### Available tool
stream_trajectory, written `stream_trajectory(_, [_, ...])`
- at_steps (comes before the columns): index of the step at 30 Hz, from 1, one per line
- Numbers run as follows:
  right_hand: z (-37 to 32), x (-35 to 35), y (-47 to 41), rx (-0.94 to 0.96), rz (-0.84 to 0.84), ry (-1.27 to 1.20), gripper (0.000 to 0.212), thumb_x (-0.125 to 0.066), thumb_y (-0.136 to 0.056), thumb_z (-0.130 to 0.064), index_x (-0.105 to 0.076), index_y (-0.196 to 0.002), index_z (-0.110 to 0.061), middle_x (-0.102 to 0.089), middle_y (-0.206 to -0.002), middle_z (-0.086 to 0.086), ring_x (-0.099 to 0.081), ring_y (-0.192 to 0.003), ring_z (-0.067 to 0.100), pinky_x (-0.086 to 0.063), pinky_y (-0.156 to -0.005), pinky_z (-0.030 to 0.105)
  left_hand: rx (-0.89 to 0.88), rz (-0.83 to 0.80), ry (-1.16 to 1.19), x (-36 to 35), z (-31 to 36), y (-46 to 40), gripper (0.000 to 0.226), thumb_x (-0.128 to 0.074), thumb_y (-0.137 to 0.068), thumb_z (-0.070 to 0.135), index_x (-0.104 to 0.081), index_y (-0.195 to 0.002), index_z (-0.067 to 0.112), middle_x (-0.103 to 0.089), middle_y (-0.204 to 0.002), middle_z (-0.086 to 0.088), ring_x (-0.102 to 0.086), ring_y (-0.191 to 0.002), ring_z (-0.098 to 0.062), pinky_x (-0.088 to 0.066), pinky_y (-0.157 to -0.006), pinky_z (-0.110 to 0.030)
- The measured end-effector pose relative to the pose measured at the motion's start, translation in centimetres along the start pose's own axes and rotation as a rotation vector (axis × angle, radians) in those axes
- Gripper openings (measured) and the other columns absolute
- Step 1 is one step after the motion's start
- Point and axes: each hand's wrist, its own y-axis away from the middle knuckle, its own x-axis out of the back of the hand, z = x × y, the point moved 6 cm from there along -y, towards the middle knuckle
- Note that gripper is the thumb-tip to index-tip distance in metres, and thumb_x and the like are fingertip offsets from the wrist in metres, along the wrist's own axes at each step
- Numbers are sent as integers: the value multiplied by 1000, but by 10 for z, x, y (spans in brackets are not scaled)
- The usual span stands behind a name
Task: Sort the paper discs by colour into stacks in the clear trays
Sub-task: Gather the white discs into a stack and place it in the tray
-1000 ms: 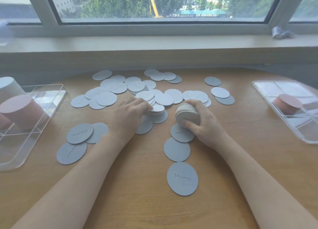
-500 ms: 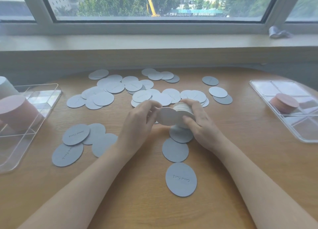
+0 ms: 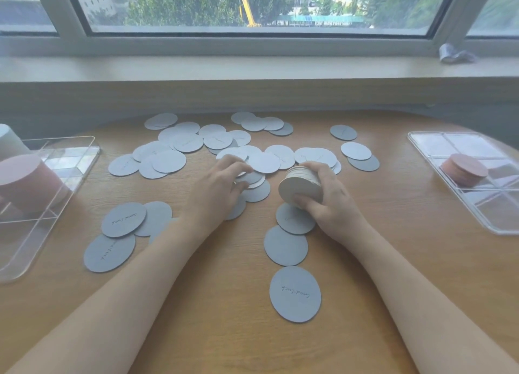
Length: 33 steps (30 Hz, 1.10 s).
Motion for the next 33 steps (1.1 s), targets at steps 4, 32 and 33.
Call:
stream_trajectory(4, [0,0,-1,12,1,11,59,-73,-86,-14,-45,-137,-20,-54,-127,-7,-46,-112,1,-29,-91,-1,-7,-87,-85,-4,-4,-7,23,-71,-90,23,-71,-113,22,-60,-122,8,-57,-107,-19,-51,-82,-39])
stream_trajectory(32, [0,0,-1,0,-8,-20,57,-74,-86,-16,-47,-136,-20,-55,-127,-6,-50,-116,9,-38,-100,20,-306,381,-301,28,23,1,16,-57,-102,18,-70,-95,12,-66,-83,-1,-58,-76,-26,-46,-71,-36])
stream_trajectory(33, [0,0,-1,0,-6,-19,57,-74,-86,-16,-47,-137,-19,-55,-127,-6,-50,-116,9,-38,-100,22,-302,389,-291,29,25,2,17,-57,-102,18,-70,-95,11,-67,-82,0,-58,-75,-25,-45,-70,-35])
